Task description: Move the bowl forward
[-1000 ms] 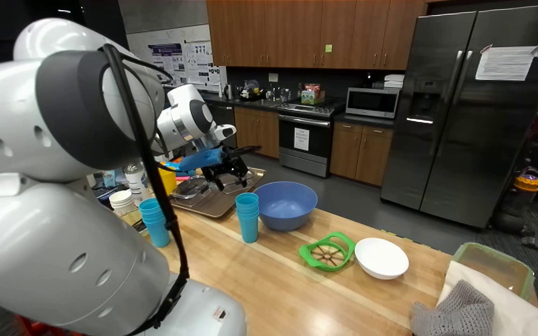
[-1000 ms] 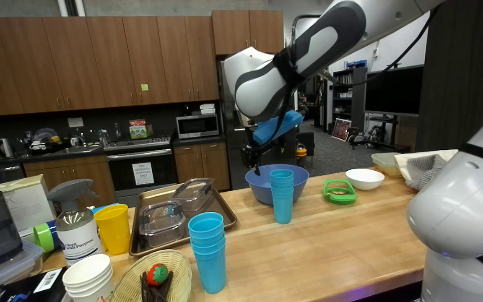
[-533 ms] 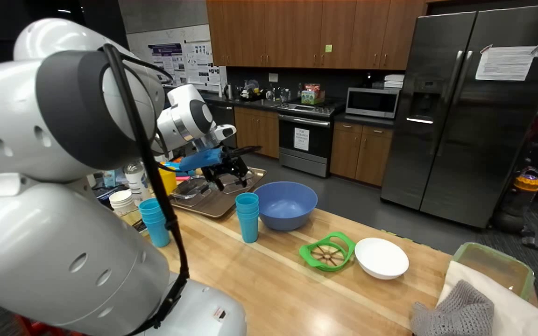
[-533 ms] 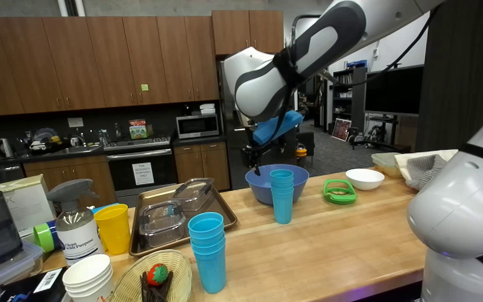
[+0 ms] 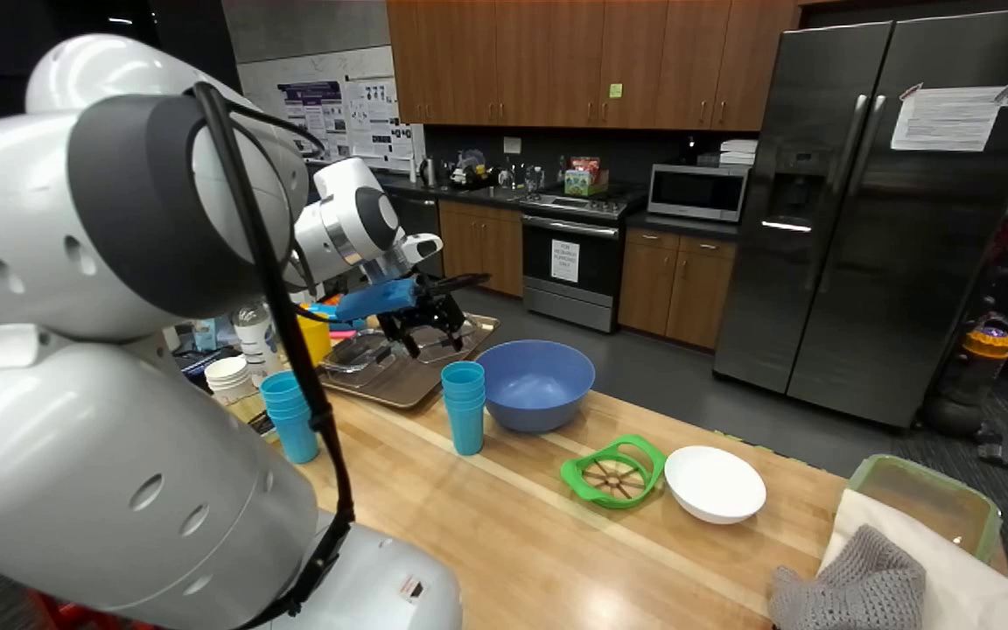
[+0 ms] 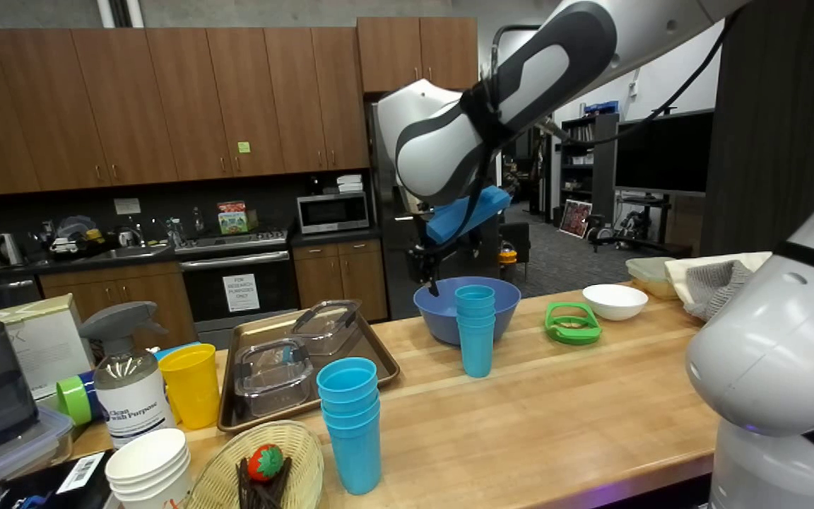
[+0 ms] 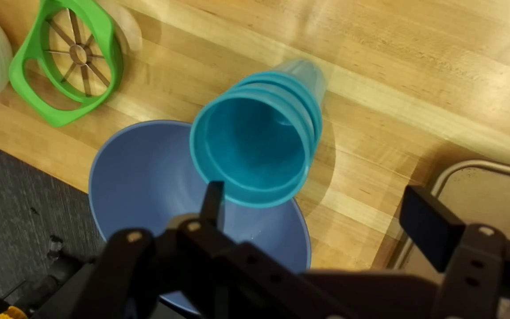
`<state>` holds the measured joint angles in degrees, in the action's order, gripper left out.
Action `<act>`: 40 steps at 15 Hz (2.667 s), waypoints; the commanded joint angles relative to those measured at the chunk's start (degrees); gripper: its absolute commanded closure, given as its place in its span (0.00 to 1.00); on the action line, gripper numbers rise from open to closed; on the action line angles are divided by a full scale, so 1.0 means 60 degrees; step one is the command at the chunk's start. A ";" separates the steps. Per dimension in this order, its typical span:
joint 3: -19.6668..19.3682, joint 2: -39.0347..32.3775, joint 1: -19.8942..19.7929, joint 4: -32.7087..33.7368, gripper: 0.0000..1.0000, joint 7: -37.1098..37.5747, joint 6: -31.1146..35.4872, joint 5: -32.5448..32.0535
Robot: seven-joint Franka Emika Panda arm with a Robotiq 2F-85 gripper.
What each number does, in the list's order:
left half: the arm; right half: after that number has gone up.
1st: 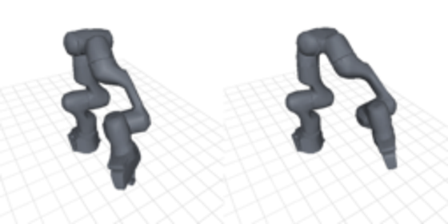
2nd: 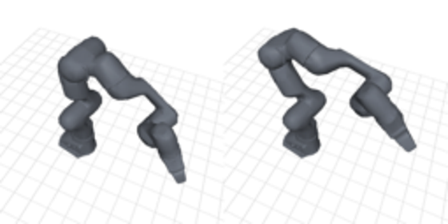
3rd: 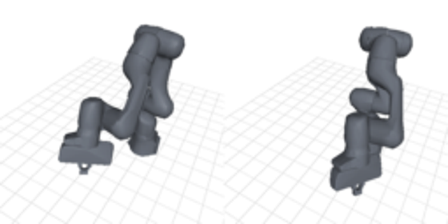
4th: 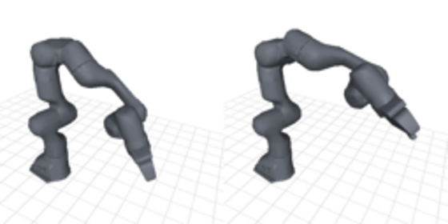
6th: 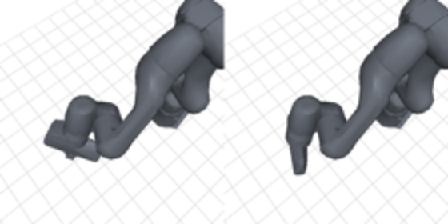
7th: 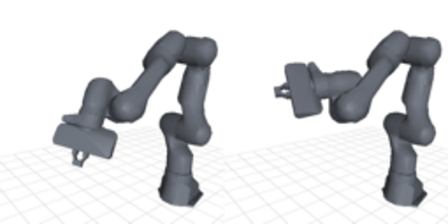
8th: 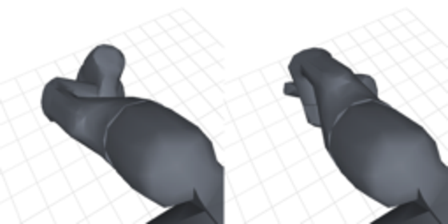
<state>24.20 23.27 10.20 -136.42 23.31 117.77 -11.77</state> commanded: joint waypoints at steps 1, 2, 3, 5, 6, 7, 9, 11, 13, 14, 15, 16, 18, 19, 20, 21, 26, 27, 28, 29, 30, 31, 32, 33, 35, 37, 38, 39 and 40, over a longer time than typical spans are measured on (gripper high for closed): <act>-0.0103 -0.0049 0.0133 0.0047 0.00 0.0071 0.0014 -0.0119; -0.0070 -0.0094 0.0120 0.0092 0.00 0.0082 0.0054 -0.0210; -0.0045 -0.0139 0.0105 0.0131 0.00 0.0100 0.0088 -0.0290; 0.0030 -0.0310 0.0072 0.0277 0.00 0.0136 0.0142 -0.0460; 0.0069 -0.0382 0.0058 0.0344 0.00 0.0167 0.0196 -0.0570; 0.0113 -0.0500 0.0052 0.0461 0.00 0.0157 0.0249 -0.0709; 0.0214 -0.0821 0.0048 0.0780 0.00 0.0130 0.0259 -0.1003; 0.0339 -0.1218 0.0060 0.1197 0.00 0.0128 0.0195 -0.1383; 0.0443 -0.1701 0.0099 0.1685 0.00 0.0121 0.0117 -0.1781; 0.0495 -0.1998 0.0130 0.1961 0.00 0.0094 0.0082 -0.1999; 0.0536 -0.2298 0.0172 0.2231 0.00 0.0100 0.0058 -0.2222; 0.0570 -0.2663 0.0241 0.2543 0.00 0.0090 0.0017 -0.2455; 0.0566 -0.3378 0.0457 0.3145 0.00 0.0024 -0.0113 -0.2870; 0.0523 -0.3701 0.0591 0.3405 0.00 0.0010 -0.0165 -0.3051; 0.0458 -0.4018 0.0736 0.3666 0.00 -0.0014 -0.0216 -0.3199; 0.0381 -0.4338 0.0886 0.3930 0.00 -0.0050 -0.0309 -0.3326; -0.0213 -0.5311 0.1584 0.4678 0.00 0.0060 -0.1193 -0.3670; -0.0364 -0.5375 0.1665 0.4692 0.00 0.0150 -0.1345 -0.3701; -0.0501 -0.5424 0.1717 0.4699 0.00 0.0224 -0.1468 -0.3662; -0.0628 -0.5491 0.1769 0.4713 0.00 0.0291 -0.1582 -0.3650; -0.0713 -0.5546 0.1830 0.4669 0.00 0.0418 -0.1663 -0.3641; -0.0797 -0.5597 0.1870 0.4644 0.00 0.0491 -0.1729 -0.3646; -0.0880 -0.5641 0.1890 0.4648 0.00 0.0533 -0.1775 -0.3634; -0.0954 -0.5690 0.1900 0.4663 0.00 0.0561 -0.1752 -0.3609; -0.1083 -0.5856 0.1953 0.4723 0.00 0.0798 -0.1571 -0.3717; -0.1237 -0.6061 0.2061 0.4834 0.00 0.1368 -0.1455 -0.4159; -0.1300 -0.6186 0.2135 0.4920 0.00 0.1630 -0.1526 -0.4456; -0.1336 -0.6310 0.2206 0.5001 0.00 0.1827 -0.1649 -0.4654; -0.1378 -0.6409 0.2249 0.5044 0.00 0.1986 -0.1675 -0.4816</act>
<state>17.47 -13.00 21.84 -108.27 31.83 108.93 -37.40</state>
